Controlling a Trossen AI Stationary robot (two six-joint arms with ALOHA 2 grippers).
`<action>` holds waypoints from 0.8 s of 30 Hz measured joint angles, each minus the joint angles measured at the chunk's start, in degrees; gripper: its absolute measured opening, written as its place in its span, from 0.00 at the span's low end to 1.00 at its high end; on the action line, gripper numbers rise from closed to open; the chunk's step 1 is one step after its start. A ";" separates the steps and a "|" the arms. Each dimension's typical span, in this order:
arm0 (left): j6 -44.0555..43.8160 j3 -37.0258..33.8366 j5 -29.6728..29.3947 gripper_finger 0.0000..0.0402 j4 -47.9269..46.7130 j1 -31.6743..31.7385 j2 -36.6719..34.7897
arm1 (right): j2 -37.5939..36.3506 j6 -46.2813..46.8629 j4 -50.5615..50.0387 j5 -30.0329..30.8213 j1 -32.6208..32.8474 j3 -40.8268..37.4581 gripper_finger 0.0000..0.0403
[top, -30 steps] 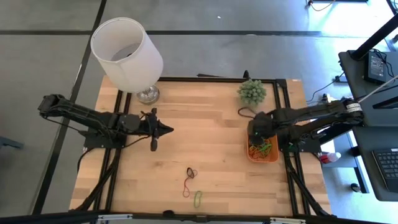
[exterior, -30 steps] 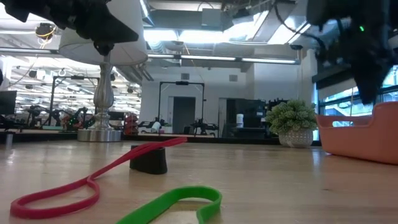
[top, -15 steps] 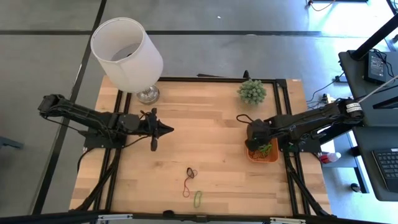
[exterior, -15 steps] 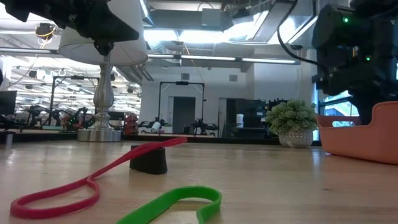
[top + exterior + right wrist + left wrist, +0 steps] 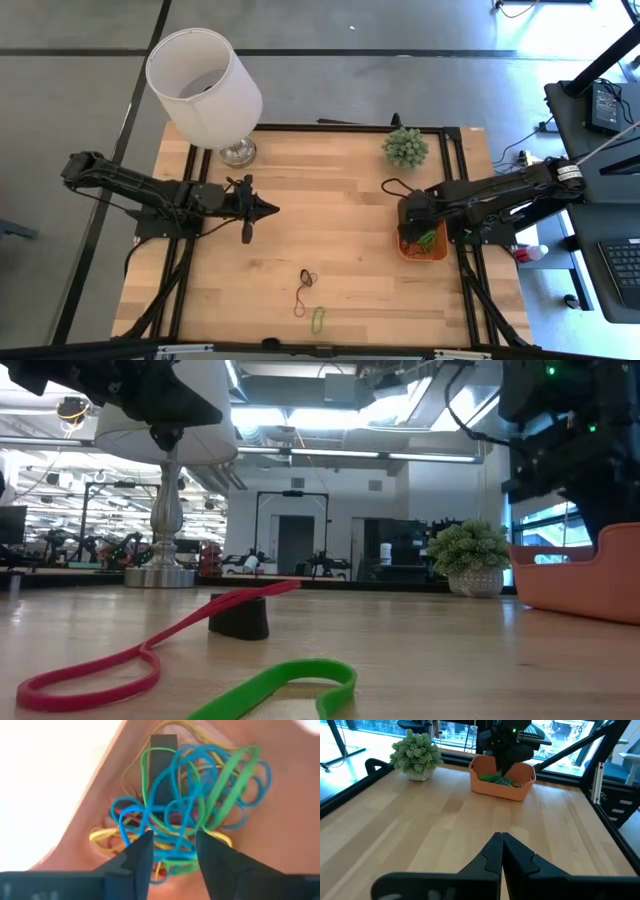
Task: Pick and place rubber bands into bin
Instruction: Put the blue rubber band into the orange bin, then put the red rubber band into the orange bin
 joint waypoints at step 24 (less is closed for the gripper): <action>5.90 0.00 1.74 0.00 -2.83 -0.94 0.00 | 4.34 -10.93 33.10 33.95 21.84 16.18 0.39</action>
